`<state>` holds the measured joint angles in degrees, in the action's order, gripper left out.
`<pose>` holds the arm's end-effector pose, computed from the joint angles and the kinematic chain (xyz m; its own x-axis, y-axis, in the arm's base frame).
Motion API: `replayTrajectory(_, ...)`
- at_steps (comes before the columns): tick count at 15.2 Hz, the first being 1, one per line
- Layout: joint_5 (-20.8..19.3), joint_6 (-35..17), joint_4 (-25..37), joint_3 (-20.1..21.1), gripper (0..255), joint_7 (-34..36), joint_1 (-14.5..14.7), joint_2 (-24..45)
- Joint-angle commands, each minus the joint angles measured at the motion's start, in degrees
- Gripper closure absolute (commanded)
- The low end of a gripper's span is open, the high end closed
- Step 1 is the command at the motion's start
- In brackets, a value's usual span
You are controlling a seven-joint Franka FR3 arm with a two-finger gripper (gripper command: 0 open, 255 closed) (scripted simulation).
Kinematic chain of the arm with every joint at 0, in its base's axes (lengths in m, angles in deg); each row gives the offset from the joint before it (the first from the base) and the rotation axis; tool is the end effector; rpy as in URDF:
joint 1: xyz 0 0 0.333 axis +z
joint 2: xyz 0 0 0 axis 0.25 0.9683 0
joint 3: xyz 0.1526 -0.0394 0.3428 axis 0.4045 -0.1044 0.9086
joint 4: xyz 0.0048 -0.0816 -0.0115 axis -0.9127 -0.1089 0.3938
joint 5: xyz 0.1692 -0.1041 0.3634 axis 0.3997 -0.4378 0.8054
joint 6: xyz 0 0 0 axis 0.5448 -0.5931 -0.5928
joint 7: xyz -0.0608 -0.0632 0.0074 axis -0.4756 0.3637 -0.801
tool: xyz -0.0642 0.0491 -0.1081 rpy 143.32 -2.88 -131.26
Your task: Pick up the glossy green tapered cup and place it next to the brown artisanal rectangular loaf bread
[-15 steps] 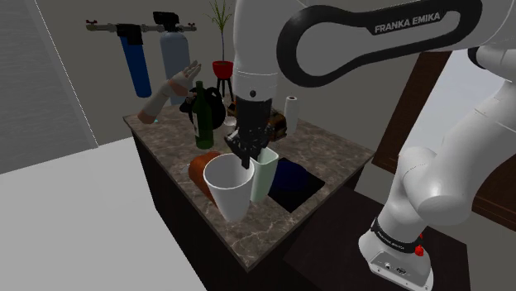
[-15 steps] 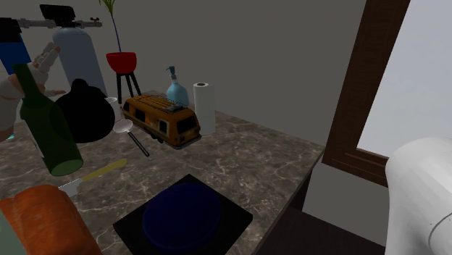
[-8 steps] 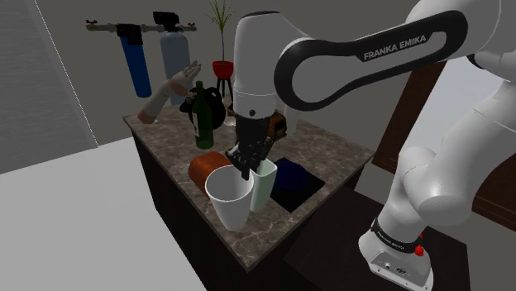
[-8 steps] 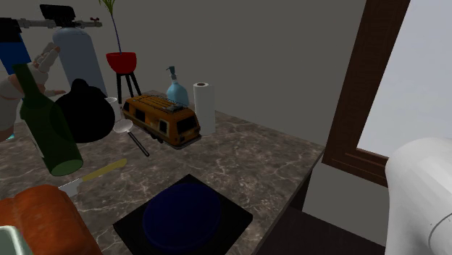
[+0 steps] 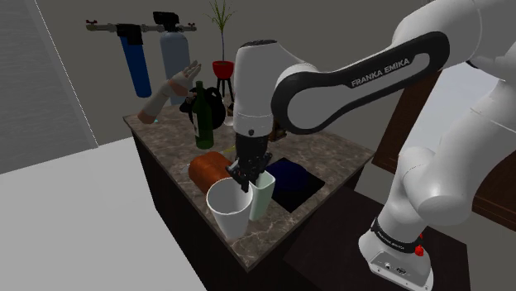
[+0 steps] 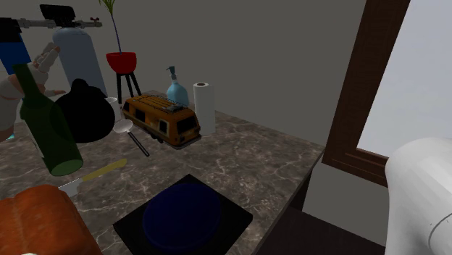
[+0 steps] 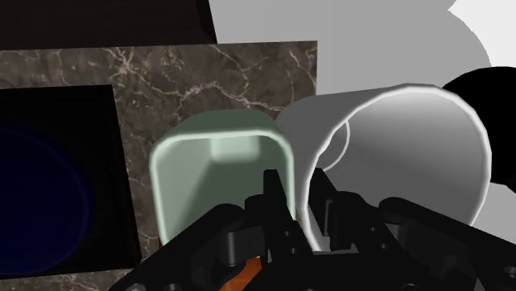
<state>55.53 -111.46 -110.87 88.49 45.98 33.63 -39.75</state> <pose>0.3701 0.3012 0.4766 0.9864 -0.1642 -0.0099 -0.1645 -0.9857 -0.0366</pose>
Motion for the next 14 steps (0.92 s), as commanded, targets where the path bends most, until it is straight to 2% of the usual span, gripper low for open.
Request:
replayTrajectory(1, 0.0, -1.6, -1.1, 0.2, 255, 0.1, 0.0, 0.5)
replayTrajectory(8, -0.3, -7.1, -4.4, 0.7, 255, 0.3, 0.0, 2.7)
replayTrajectory(14, -0.3, -7.1, -4.4, 0.6, 255, 0.3, 0.1, 2.7)
